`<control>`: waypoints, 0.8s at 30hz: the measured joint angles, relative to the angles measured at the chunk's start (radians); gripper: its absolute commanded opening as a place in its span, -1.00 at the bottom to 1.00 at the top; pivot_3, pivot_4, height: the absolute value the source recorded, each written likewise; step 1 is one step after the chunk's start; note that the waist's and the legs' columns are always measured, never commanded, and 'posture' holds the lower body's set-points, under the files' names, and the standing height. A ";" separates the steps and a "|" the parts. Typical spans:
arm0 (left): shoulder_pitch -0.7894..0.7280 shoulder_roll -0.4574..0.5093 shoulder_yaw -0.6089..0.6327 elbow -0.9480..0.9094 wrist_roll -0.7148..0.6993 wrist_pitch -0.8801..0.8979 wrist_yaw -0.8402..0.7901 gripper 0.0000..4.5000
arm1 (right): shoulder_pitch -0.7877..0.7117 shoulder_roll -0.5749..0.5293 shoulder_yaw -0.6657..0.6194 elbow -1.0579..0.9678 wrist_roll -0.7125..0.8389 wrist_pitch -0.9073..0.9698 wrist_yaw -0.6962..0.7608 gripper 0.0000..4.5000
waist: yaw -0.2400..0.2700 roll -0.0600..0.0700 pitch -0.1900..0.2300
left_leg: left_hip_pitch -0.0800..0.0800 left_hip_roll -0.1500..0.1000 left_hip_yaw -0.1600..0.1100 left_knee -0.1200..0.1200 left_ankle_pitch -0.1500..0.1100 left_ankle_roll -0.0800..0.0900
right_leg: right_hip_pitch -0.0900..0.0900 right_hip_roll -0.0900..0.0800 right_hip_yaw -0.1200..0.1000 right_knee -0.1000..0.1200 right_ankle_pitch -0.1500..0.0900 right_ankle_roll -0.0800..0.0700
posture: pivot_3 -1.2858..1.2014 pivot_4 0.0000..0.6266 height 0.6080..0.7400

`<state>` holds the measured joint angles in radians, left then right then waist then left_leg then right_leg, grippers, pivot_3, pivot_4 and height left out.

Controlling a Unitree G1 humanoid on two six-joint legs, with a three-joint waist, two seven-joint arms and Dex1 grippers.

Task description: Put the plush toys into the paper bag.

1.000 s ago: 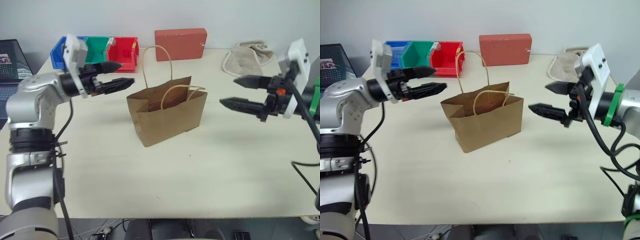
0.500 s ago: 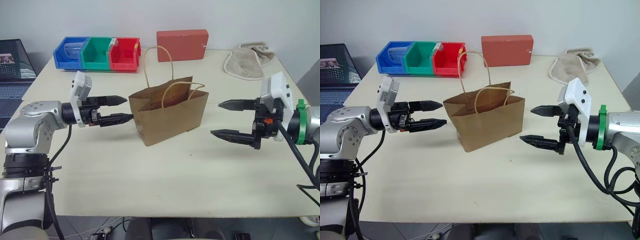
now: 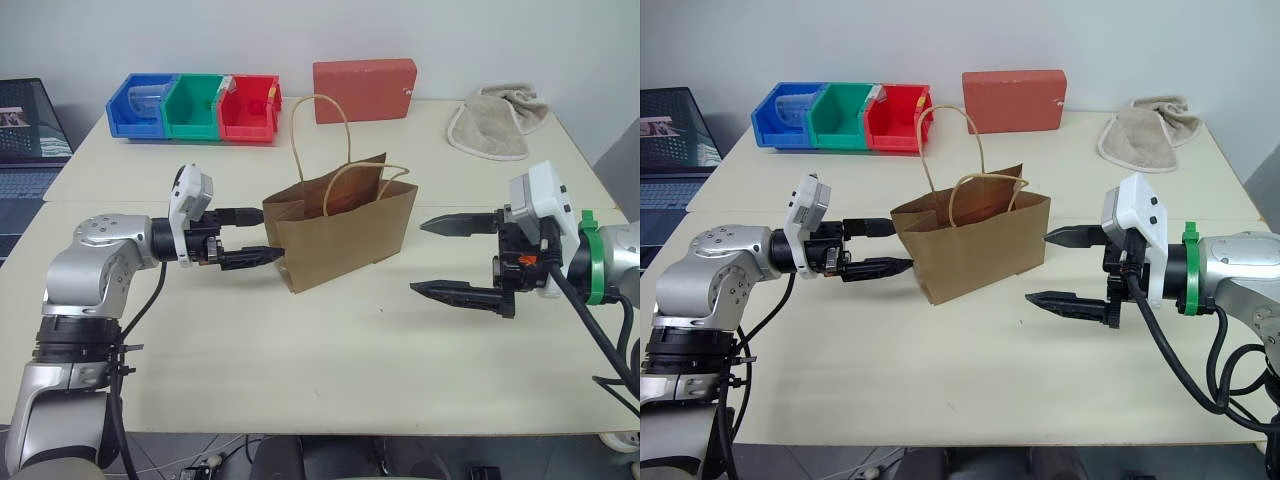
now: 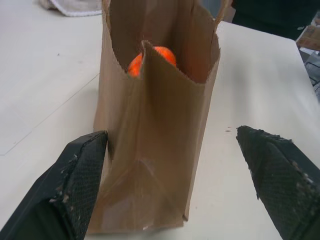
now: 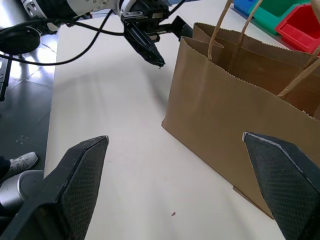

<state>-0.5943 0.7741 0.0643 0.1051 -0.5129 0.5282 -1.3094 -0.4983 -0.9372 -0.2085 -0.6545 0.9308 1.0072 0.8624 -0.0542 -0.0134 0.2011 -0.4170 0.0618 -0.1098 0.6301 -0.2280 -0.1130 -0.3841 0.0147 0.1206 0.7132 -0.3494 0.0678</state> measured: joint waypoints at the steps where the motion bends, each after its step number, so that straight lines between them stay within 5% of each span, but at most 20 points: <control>1: 0.001 -0.005 0.000 -0.008 -0.002 0.009 0.010 0.96 | 0.001 0.000 0.001 -0.001 0.000 -0.001 -0.001 1.00 | 0.000 0.000 0.000 | 0.000 0.000 0.000 0.000 0.000 0.000 | 0.000 0.000 0.000 0.000 0.000 0.000 | 0.03 -0.52 1.00; 8: 0.021 -0.091 -0.002 -0.060 -0.011 0.040 0.122 0.88 | 0.018 0.022 0.036 -0.035 -0.018 -0.058 -0.036 1.00 | 0.001 0.000 0.000 | 0.000 0.000 0.000 0.001 0.000 0.000 | 0.000 0.000 0.000 0.000 0.000 0.000 | 0.03 -0.52 1.00; 22: 0.011 -0.145 -0.019 -0.035 0.011 0.019 0.199 -0.98 | 0.048 0.045 0.048 -0.071 -0.058 -0.167 -0.100 1.00 | 0.004 0.000 0.000 | 0.000 0.000 0.000 0.001 0.000 0.000 | 0.001 0.000 0.000 0.000 0.000 0.000 | 0.03 -0.52 1.00; 24: 0.005 -0.146 -0.022 -0.018 0.012 0.008 0.190 -0.99 | 0.060 0.042 0.046 -0.079 -0.071 -0.177 -0.106 1.00 | 0.004 0.000 0.000 | 0.000 0.000 0.000 0.001 0.000 0.000 | 0.001 0.000 0.000 0.000 0.000 0.000 | 0.03 -0.52 1.00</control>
<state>-0.5892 0.6283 0.0428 0.0871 -0.5009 0.5358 -1.1196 -0.4383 -0.8957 -0.1620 -0.7338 0.8597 0.8299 0.7568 -0.0504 -0.0136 0.2009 -0.4168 0.0615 -0.1102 0.6312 -0.2279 -0.1131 -0.3833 0.0147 0.1205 0.7136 -0.3493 0.0677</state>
